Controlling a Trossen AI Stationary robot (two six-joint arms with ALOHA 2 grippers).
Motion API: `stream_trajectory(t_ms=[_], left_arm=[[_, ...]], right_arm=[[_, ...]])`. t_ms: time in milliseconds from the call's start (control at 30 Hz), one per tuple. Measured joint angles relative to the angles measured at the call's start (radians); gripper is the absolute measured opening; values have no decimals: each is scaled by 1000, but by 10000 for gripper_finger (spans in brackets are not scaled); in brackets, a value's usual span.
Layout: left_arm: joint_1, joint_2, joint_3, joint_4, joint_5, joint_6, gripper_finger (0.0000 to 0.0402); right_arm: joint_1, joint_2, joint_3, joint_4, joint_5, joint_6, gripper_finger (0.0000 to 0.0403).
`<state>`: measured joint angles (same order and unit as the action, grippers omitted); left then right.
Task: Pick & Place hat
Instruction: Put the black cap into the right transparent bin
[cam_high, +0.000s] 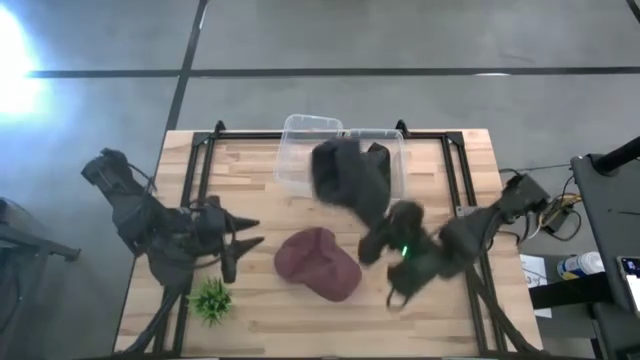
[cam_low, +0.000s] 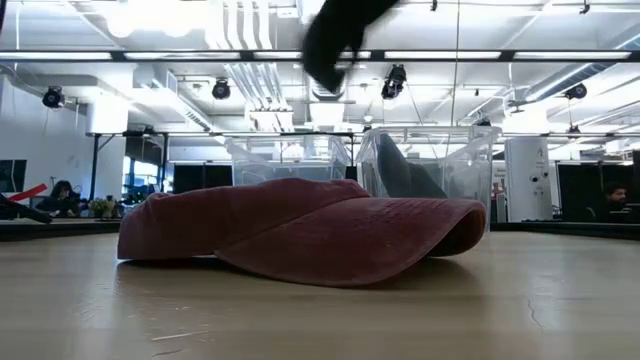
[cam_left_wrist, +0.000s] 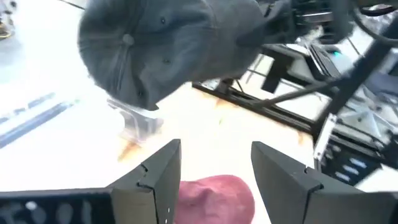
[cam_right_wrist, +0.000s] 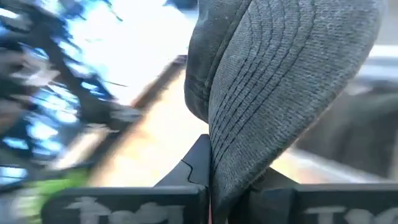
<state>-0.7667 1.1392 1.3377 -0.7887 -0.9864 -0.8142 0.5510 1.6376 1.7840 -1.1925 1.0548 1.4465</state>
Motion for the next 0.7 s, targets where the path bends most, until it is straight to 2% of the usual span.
stream_trajectory(t_ms=[167, 267, 333, 567, 700], left_arm=[[9, -21, -48, 3, -48, -15, 188], [15, -20, -75, 3, -82, -69, 188], [25, -19, -99, 3, -99, -105, 188], [83, -18, -176, 3, -102, -254, 188], [108, -18, -225, 4, -62, -334, 188]], right_arm=[[-142, -97, -2, -270, -86, -67, 13], [-254, -123, -3, -372, -179, -115, 13], [-340, -126, -11, -377, -256, -180, 13], [-678, -51, -68, -359, -676, -457, 13], [-807, 5, -113, -263, -886, -617, 13]])
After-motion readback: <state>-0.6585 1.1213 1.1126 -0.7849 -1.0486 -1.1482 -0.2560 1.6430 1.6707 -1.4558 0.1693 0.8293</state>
